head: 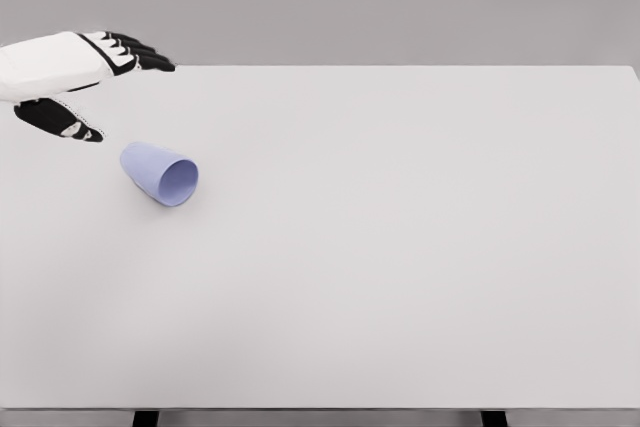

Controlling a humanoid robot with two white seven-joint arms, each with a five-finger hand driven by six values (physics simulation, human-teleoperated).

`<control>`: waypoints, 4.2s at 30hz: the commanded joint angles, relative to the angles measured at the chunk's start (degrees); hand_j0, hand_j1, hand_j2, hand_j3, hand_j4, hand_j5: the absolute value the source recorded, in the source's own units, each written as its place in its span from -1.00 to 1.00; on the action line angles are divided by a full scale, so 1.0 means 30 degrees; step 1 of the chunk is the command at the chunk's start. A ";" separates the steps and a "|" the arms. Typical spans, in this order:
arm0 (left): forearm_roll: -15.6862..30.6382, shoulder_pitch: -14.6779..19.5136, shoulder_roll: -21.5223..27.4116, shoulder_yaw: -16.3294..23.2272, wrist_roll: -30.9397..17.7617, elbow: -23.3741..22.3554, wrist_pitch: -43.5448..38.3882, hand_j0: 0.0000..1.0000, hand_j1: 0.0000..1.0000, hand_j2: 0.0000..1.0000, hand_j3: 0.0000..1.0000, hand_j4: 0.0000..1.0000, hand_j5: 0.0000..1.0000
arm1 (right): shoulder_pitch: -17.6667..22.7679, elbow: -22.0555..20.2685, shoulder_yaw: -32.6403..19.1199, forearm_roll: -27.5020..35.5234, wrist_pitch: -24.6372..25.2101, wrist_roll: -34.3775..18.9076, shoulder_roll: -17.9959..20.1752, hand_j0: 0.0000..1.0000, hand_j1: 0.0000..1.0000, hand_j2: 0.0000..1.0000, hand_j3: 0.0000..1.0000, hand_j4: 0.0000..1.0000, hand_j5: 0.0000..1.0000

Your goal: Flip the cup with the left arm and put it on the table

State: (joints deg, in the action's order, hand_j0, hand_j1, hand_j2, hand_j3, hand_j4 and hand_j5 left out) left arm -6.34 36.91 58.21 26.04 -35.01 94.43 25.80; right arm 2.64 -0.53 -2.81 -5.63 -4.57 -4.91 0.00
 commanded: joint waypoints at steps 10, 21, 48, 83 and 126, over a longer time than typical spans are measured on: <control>-0.0287 0.1406 0.0489 0.5587 0.0003 -0.2239 0.0013 1.00 1.00 1.00 1.00 1.00 1.00 | 0.0000 0.0000 0.0000 0.0001 -0.0001 -0.0003 0.0000 1.00 1.00 1.00 1.00 1.00 1.00; -0.1489 0.1787 -0.0889 0.7286 0.0537 -0.4437 -0.2068 1.00 1.00 1.00 1.00 1.00 1.00 | 0.0000 0.0000 0.0000 0.0001 -0.0001 -0.0003 0.0000 1.00 1.00 1.00 1.00 1.00 1.00; -0.4653 0.2315 -0.3848 0.7344 0.0801 -0.6956 -0.0837 1.00 1.00 1.00 1.00 1.00 1.00 | 0.0000 0.0000 0.0000 0.0001 -0.0001 -0.0003 0.0000 1.00 1.00 1.00 1.00 1.00 1.00; -0.3540 0.2754 -0.4141 0.7667 0.0801 -0.6927 -0.0369 -0.11 -0.11 -0.11 -0.11 -0.11 -0.11 | 0.0000 0.0000 0.0000 0.0001 -0.0001 -0.0003 0.0000 1.00 1.00 1.00 1.00 1.00 1.00; 1.5767 0.2491 -0.9209 0.6993 0.0003 -1.6389 0.1536 -0.24 -0.24 -0.24 -0.24 -0.24 -0.24 | 0.0000 0.0000 0.0000 0.0001 -0.0001 -0.0003 0.0000 1.00 1.00 1.00 1.00 1.00 1.00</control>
State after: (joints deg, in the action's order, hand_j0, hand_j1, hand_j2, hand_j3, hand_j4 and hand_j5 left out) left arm 40.19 44.38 31.57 48.05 -35.05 46.65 31.82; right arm 2.64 -0.53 -2.81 -5.63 -4.57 -4.91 0.00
